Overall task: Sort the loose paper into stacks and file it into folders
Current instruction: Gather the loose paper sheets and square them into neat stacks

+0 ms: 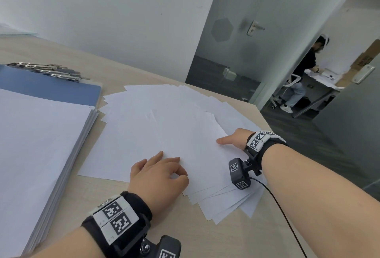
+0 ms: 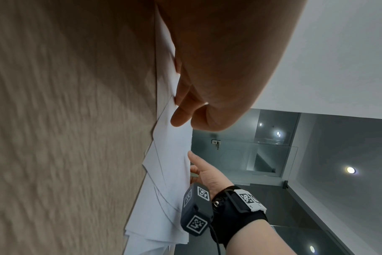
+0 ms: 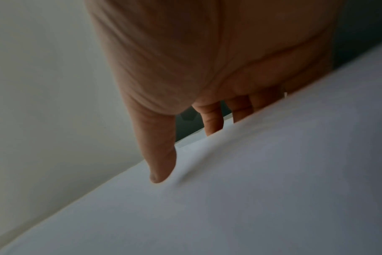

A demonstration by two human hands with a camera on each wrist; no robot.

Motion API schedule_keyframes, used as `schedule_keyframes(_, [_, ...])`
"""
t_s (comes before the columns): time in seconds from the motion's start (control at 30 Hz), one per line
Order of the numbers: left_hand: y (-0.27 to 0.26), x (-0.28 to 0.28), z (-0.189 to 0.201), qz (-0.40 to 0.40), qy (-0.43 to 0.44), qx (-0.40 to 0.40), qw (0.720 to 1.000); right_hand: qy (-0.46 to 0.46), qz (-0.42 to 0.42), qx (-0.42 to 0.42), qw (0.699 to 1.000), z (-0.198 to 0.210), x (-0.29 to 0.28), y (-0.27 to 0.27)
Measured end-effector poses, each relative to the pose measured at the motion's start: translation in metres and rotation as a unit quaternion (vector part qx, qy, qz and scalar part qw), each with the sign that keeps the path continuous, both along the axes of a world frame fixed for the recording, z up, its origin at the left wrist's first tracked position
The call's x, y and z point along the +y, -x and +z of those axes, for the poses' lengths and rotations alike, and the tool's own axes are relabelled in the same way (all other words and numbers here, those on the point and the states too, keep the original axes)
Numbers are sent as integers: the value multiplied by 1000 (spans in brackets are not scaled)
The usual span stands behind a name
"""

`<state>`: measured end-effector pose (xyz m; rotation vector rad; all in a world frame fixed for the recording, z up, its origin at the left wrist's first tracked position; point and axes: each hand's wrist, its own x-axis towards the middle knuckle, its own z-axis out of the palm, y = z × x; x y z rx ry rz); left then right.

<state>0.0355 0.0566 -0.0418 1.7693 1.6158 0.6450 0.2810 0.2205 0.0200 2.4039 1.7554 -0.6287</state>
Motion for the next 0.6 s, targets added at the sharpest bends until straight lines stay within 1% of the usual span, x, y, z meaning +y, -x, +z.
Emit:
schedule_keyframes(0.27, [1, 0, 1, -2, 3, -5, 1000, -31, -66, 130, 989, -1, -6, 11])
schedule_keyframes(0.4, [2, 0, 2, 14, -5, -29, 999, -8, -114, 258, 959, -5, -15, 10])
schedule_keyframes(0.43, [1, 0, 2, 17, -8, -34, 999, -9, -113, 275, 955, -5, -18, 11])
schedule_keyframes(0.53, [3, 0, 4, 20, -20, -47, 999, -18, -90, 291, 952, -8, -23, 14])
schedule_keyframes(0.6, [3, -1, 6, 28, -28, -78, 996, -29, -69, 289, 955, -10, -24, 11])
